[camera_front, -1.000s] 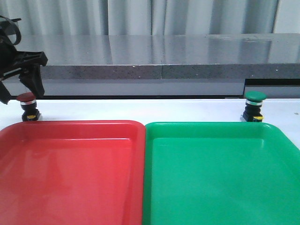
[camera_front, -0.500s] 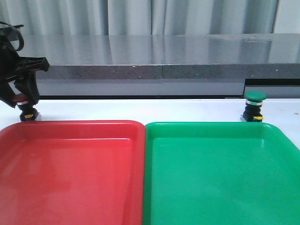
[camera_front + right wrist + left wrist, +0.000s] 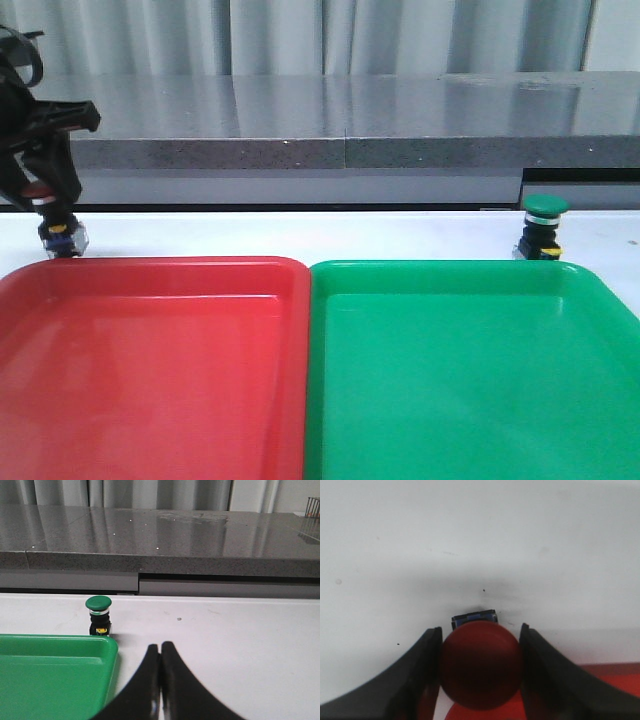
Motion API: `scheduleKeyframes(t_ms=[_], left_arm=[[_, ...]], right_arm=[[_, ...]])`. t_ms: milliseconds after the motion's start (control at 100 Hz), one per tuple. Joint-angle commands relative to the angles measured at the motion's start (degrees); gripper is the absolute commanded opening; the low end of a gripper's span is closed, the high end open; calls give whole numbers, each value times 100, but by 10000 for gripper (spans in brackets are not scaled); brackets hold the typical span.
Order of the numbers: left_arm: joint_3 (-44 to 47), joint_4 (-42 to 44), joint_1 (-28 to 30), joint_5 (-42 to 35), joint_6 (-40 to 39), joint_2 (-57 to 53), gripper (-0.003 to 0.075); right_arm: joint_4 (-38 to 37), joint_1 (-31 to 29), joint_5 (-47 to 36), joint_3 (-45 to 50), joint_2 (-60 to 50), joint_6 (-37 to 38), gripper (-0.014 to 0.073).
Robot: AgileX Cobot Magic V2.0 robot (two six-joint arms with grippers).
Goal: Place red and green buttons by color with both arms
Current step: 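Lift the red-capped button with the left gripper, then lower the red button into the red tray and open the left gripper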
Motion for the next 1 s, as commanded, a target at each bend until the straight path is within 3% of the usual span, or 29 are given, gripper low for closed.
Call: scheduleKeyframes(t_ms=[0, 230, 390, 760, 990], left_arm=[[-170, -123, 10, -148, 5, -580, 71], [-170, -123, 10, 260, 5, -1342, -17], [76, -135, -11, 314, 133, -1839, -20], [1767, -269, -630, -91, 133, -3184, -20], [2723, -306, -1149, -281, 142, -3415, -20]], right_arm=[[-8, 3, -482, -108, -92, -13, -64], [-8, 3, -482, -108, -92, -13, -64], [-8, 3, -482, -108, -92, -13, -64], [-8, 3, -482, -108, -92, -13, -64], [-8, 3, -482, -108, -92, -13, -64]])
